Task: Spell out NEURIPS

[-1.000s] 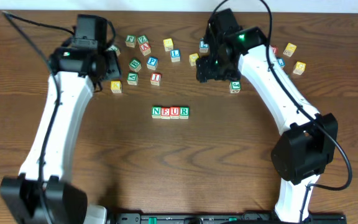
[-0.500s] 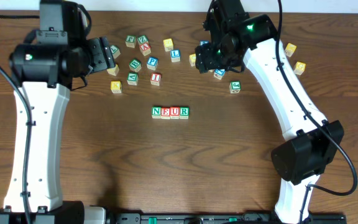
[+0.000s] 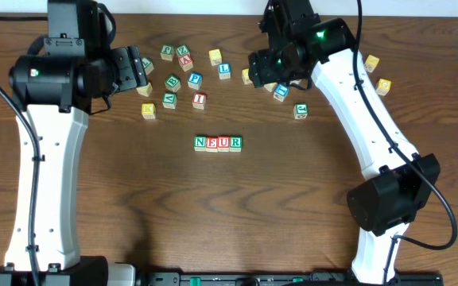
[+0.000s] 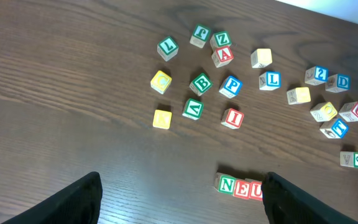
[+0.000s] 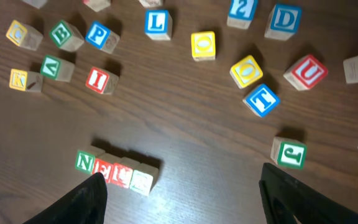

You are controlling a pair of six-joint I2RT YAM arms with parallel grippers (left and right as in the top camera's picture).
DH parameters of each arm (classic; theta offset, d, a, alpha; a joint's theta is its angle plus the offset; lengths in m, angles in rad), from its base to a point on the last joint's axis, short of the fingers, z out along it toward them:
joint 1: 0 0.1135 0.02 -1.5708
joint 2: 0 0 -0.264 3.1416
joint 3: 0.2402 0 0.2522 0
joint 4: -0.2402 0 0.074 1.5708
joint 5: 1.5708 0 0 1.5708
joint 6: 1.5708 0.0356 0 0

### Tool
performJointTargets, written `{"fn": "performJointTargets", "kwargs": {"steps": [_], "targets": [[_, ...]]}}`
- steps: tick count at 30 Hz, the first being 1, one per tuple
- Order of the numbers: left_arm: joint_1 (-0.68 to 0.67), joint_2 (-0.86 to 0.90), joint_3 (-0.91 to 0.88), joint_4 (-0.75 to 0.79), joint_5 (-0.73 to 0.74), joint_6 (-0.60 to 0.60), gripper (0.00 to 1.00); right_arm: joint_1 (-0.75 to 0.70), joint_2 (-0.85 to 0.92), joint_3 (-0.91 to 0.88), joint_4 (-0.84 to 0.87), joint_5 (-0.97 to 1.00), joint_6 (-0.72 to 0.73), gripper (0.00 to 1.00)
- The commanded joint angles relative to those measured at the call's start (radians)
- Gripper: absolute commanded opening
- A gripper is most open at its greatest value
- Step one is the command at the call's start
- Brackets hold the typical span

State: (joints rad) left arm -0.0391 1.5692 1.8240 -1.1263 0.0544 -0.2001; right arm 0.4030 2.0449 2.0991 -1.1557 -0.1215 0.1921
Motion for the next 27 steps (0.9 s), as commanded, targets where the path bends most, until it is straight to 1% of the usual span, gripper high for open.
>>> {"fn": "performJointTargets", "kwargs": {"steps": [1, 7, 8, 12, 21, 27], "targets": [[0.006, 0.019, 0.005, -0.002, 0.005, 0.025, 0.81, -0.002, -0.03, 0.012, 0.017, 0.012, -0.014, 0.73], [0.006, 0.056, 0.004, -0.002, 0.005, 0.048, 0.82, -0.002, -0.03, 0.012, 0.053, 0.018, -0.014, 0.76], [0.006, 0.064, 0.004, -0.002, 0.005, 0.051, 0.85, -0.002, -0.03, 0.012, 0.058, 0.018, -0.014, 0.76], [0.006, 0.089, 0.004, 0.009, 0.006, 0.064, 0.87, -0.003, -0.03, 0.011, 0.069, 0.019, -0.014, 0.77], [0.006, 0.105, 0.004, 0.043, 0.006, 0.07, 0.87, -0.003, -0.03, 0.011, 0.071, 0.093, -0.008, 0.77], [0.006, 0.11, 0.004, 0.047, 0.006, 0.069, 0.87, -0.013, -0.023, 0.011, 0.079, 0.121, -0.002, 0.79]]}}
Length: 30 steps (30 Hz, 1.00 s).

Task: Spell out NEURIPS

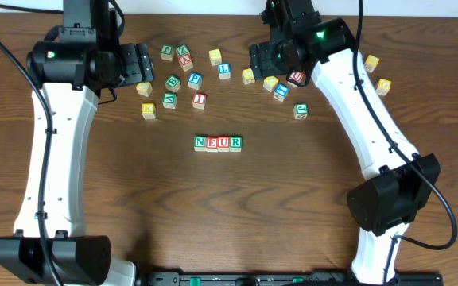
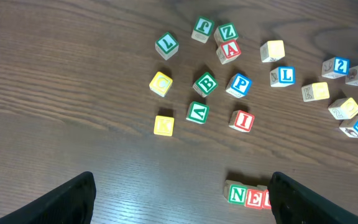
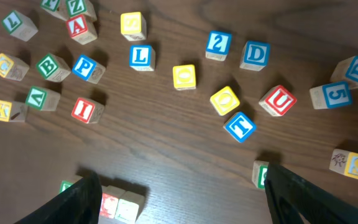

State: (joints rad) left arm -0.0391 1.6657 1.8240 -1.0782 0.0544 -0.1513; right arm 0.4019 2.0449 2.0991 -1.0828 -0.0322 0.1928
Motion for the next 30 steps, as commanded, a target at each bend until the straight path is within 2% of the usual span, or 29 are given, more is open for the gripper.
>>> {"fn": "performJointTargets", "kwargs": {"steps": [1, 12, 30], "targets": [[0.006, 0.014, 0.004, -0.001, 0.006, 0.021, 0.87, -0.017, -0.019, 0.011, 0.009, 0.031, 0.001, 0.79], [0.006, 0.014, 0.004, -0.002, 0.006, 0.02, 0.88, -0.09, 0.036, 0.011, 0.017, 0.029, 0.031, 0.79], [0.006, 0.014, 0.002, -0.001, 0.006, 0.02, 0.89, -0.052, 0.064, 0.011, 0.061, 0.022, 0.044, 0.79]]}}
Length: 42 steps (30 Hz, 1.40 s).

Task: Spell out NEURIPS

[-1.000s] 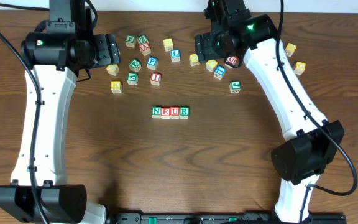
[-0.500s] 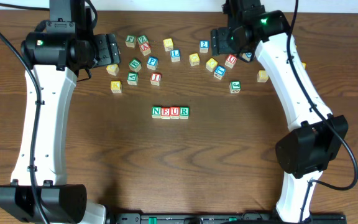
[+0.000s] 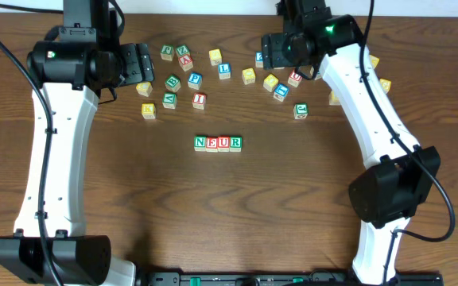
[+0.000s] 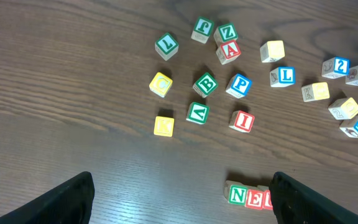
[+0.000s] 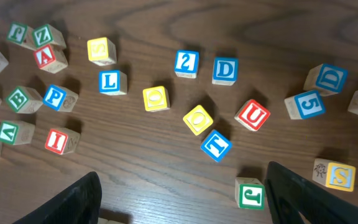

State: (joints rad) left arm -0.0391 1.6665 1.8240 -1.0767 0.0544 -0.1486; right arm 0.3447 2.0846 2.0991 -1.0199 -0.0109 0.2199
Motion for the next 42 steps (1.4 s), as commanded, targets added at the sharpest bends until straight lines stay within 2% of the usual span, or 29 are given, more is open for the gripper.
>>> {"fn": "performJointTargets", "kwargs": {"steps": [1, 18, 25, 42], "targets": [[0.006, 0.013, 0.0, -0.002, 0.006, 0.018, 0.89, 0.005, 0.026, 0.011, -0.004, 0.0, 0.02, 0.79], [0.006, 0.014, -0.003, -0.007, 0.006, 0.014, 0.89, -0.041, 0.029, 0.011, -0.055, 0.002, 0.08, 0.79], [0.006, 0.014, -0.003, -0.007, 0.006, 0.014, 0.89, -0.082, 0.029, 0.011, -0.11, 0.005, 0.079, 0.79], [0.005, 0.025, -0.003, -0.005, 0.006, 0.013, 0.89, -0.086, 0.029, 0.011, -0.115, 0.005, 0.079, 0.81]]}}
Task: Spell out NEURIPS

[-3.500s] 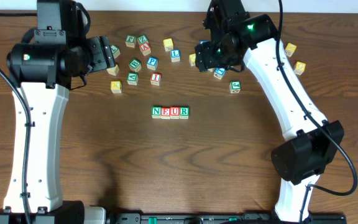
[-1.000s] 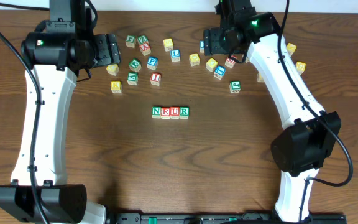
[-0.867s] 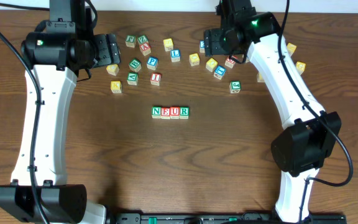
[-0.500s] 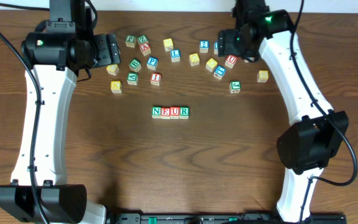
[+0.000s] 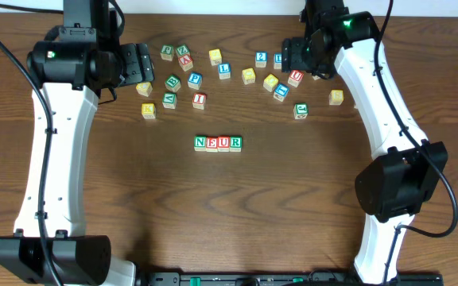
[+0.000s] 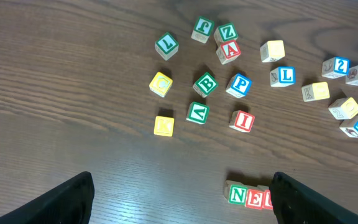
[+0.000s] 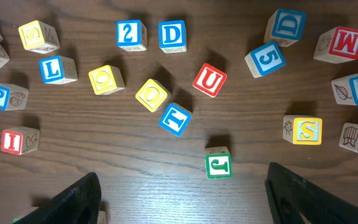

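Note:
A row of blocks reading N E U R [image 5: 218, 143] lies mid-table; its left end shows in the left wrist view [image 6: 244, 196]. The red I block [image 5: 199, 100] [image 6: 242, 121] [image 7: 11, 140] and the blue P block [image 5: 195, 79] [image 6: 238, 85] sit in the loose cluster behind the row. A yellow S block [image 5: 336, 97] [image 7: 306, 130] lies at the right. My left gripper [image 6: 182, 205] hangs open high over the left cluster. My right gripper [image 7: 182, 202] is open, empty, above the right-hand blocks near the green J [image 7: 219, 165].
Loose letter and number blocks are scattered along the back: green B [image 6: 205, 83], green V [image 6: 197, 112], yellow K [image 6: 163, 126], blue L [image 7: 53, 69], blue T [image 7: 175, 119], red U [image 7: 209, 80], red M [image 7: 346, 43]. Bare wood lies in front of the row.
My right gripper has moved further right along the back; its view now takes in the S and M blocks and has lost the left cluster. The left arm and all blocks are unchanged.
At first both grippers hung open over the back blocks, the right one near the middle with the NEUR row in its view. The left arm then shifted slightly and stayed. The right gripper stood further right at each moment. No block has moved.

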You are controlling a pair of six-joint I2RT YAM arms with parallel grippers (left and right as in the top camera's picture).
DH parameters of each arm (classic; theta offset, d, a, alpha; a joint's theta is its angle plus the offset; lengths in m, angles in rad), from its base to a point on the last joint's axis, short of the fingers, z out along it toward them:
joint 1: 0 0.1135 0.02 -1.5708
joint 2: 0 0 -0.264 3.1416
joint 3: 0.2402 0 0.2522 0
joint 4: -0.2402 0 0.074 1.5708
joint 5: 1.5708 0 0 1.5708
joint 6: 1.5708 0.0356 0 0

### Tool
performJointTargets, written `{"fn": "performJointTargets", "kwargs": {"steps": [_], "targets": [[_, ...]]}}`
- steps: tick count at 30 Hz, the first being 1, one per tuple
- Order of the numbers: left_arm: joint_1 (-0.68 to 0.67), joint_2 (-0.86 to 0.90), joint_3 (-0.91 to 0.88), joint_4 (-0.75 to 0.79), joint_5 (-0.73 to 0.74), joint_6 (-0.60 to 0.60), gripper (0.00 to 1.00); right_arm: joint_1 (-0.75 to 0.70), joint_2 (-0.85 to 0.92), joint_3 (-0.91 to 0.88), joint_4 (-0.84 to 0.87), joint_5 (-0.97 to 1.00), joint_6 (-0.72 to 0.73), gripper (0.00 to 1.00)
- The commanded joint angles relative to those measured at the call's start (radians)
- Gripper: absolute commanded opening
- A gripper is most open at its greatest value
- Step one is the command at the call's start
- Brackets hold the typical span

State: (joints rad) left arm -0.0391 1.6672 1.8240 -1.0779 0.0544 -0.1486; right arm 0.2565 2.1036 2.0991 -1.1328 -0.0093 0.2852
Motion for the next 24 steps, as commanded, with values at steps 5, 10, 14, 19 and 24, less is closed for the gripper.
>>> {"fn": "performJointTargets", "kwargs": {"steps": [5, 10, 14, 19, 24], "targets": [[-0.004, 0.059, -0.003, 0.0, 0.011, 0.014, 0.89, 0.002, 0.01, 0.011, -0.003, 0.003, 0.013, 0.81], [-0.02, 0.094, -0.003, 0.004, 0.011, 0.014, 0.89, 0.002, 0.01, 0.011, -0.006, 0.003, 0.014, 0.81], [-0.035, 0.115, -0.003, 0.008, 0.011, 0.014, 0.89, 0.002, 0.01, 0.011, -0.013, 0.005, 0.014, 0.8], [-0.058, 0.131, -0.003, 0.01, 0.01, 0.014, 0.89, -0.003, 0.01, 0.011, -0.033, 0.008, 0.014, 0.8], [-0.072, 0.133, -0.003, 0.01, 0.01, 0.014, 0.89, -0.021, 0.01, 0.011, -0.066, 0.007, 0.014, 0.8]]}}
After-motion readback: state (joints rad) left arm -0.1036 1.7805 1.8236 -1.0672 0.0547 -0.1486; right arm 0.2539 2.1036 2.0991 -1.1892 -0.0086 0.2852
